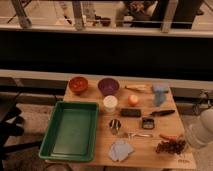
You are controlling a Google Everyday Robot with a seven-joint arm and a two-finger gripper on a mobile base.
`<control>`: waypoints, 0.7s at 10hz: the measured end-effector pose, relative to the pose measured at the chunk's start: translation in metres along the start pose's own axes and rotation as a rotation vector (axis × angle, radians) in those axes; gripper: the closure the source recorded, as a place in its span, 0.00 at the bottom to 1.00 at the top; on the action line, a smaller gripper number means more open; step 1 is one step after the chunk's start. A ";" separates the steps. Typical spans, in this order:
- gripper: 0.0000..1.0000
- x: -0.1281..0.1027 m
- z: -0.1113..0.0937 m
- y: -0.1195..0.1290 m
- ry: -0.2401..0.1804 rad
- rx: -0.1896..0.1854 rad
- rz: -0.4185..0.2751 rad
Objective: Place grapes in table surface
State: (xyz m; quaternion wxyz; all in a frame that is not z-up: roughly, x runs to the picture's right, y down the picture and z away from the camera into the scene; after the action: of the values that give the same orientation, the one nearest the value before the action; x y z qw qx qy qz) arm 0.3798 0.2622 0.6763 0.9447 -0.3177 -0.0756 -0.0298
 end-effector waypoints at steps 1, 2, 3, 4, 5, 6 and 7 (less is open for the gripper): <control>1.00 -0.004 -0.018 0.001 -0.005 0.016 -0.006; 1.00 -0.007 -0.032 0.001 -0.007 0.032 -0.012; 1.00 -0.010 -0.042 0.003 -0.006 0.043 -0.016; 1.00 -0.012 -0.050 0.007 -0.005 0.051 -0.020; 1.00 -0.013 -0.055 0.009 -0.002 0.062 -0.022; 1.00 -0.016 -0.060 0.010 0.001 0.075 -0.027; 1.00 -0.018 -0.062 0.010 0.004 0.080 -0.031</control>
State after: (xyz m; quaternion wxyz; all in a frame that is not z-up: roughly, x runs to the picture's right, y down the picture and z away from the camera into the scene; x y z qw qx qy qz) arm 0.3706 0.2327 0.6190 0.9562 -0.2783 -0.0800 -0.0421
